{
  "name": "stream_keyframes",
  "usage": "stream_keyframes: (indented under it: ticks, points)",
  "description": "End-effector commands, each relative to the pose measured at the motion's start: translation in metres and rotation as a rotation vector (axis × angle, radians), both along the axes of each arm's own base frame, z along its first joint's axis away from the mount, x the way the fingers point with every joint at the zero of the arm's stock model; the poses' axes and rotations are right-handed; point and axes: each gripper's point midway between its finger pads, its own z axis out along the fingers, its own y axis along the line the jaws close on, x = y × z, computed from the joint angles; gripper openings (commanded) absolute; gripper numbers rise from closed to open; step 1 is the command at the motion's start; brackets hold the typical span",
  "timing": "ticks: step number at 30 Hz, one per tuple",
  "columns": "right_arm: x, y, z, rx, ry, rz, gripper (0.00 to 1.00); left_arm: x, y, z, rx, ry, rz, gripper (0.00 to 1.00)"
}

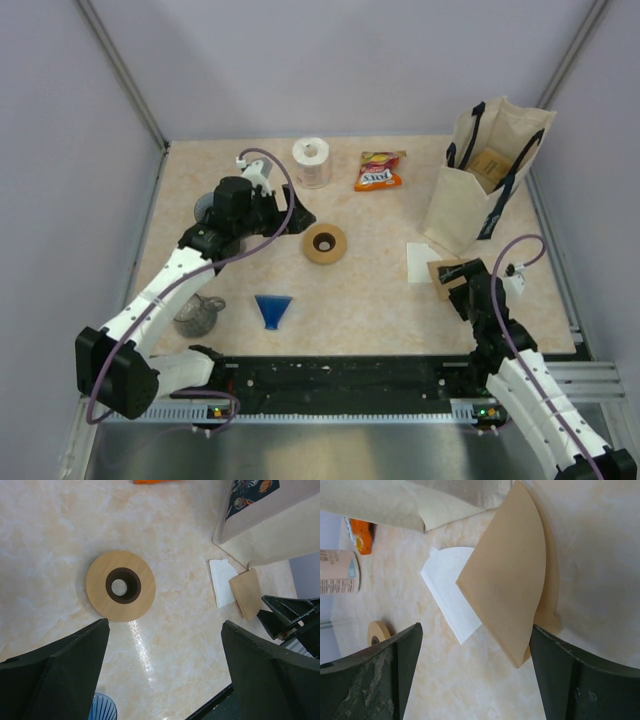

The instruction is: Place the coffee filter in the dripper

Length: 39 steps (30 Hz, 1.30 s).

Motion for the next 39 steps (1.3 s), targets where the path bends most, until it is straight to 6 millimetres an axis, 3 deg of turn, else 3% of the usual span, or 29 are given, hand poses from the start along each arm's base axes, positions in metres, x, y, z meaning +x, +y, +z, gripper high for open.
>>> stream_keyframes:
  ticks: [1, 6, 13, 19, 21, 25, 31, 34, 39]
  points:
    - [0.019, -0.007, 0.032, -0.014, -0.12, -0.038, 0.86, 0.005, -0.006, 0.006, -0.012, -0.031, -0.023, 0.99]
    - [0.024, -0.006, 0.038, -0.029, -0.13, -0.035, 0.86, 0.006, -0.007, 0.005, -0.008, -0.024, -0.026, 0.99]
    - [0.03, -0.006, 0.023, -0.046, -0.096, -0.036, 0.86, 0.006, -0.006, 0.003, 0.001, -0.021, -0.02, 0.99]
    - [0.031, -0.012, 0.016, -0.051, -0.107, -0.073, 0.77, 0.006, -0.005, 0.003, 0.005, -0.015, -0.014, 0.99]
    - [0.03, -0.013, 0.014, -0.049, -0.105, -0.082, 0.72, 0.007, -0.004, 0.003, 0.007, -0.015, -0.009, 0.99]
    - [0.029, -0.02, 0.01, -0.06, -0.102, -0.113, 0.44, 0.006, -0.003, 0.005, 0.006, -0.019, -0.006, 0.99]
    - [0.028, -0.03, 0.009, -0.09, -0.103, -0.16, 0.21, 0.006, -0.001, 0.004, 0.013, -0.014, 0.003, 0.99]
    - [0.028, -0.03, 0.01, -0.102, -0.103, -0.155, 0.03, 0.005, 0.0, 0.004, 0.015, -0.012, 0.008, 0.99]
    - [0.028, -0.028, 0.019, -0.133, -0.093, -0.116, 0.0, 0.003, 0.002, 0.003, 0.017, -0.011, 0.016, 0.99]
